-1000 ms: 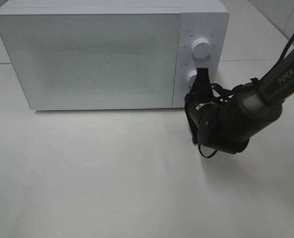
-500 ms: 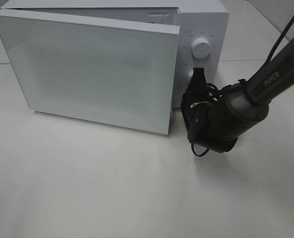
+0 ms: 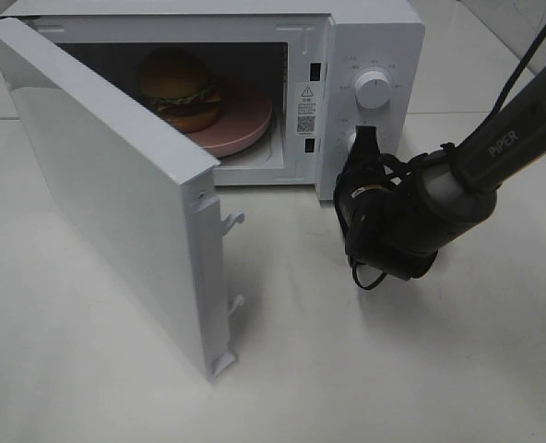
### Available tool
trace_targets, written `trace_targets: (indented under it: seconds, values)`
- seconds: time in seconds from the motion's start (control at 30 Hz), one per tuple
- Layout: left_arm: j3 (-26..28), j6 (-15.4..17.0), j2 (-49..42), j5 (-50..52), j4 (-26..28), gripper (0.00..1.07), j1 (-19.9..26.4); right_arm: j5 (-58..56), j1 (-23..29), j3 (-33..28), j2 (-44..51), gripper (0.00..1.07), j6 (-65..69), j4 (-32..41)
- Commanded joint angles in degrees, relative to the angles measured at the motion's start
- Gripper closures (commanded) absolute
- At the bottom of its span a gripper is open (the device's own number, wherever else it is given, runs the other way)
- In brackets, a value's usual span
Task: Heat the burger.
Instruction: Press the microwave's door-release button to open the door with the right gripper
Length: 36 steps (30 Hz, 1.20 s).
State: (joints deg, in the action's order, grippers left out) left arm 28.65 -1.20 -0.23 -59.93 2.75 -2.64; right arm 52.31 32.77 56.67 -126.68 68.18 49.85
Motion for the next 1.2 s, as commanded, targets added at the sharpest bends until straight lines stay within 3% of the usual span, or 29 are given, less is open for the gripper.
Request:
trace_targets:
  seconds: [0.03, 0.4, 1.2]
  values:
    - [-0.2, 0.1, -1.1, 0.5, 0.3, 0.09, 0.1, 8.0, -3.2, 5.5, 0.0, 1.07, 0.1, -8.2]
    - [-0.2, 0.1, -1.1, 0.5, 0.3, 0.09, 0.1, 0.7, -3.2, 4.6, 1.7, 1.07, 3.4, -11.1]
    - [-0.2, 0.1, -1.1, 0.5, 0.3, 0.09, 0.1, -3.4, 0.2, -7.4, 8.3, 1.07, 4.2, -10.3]
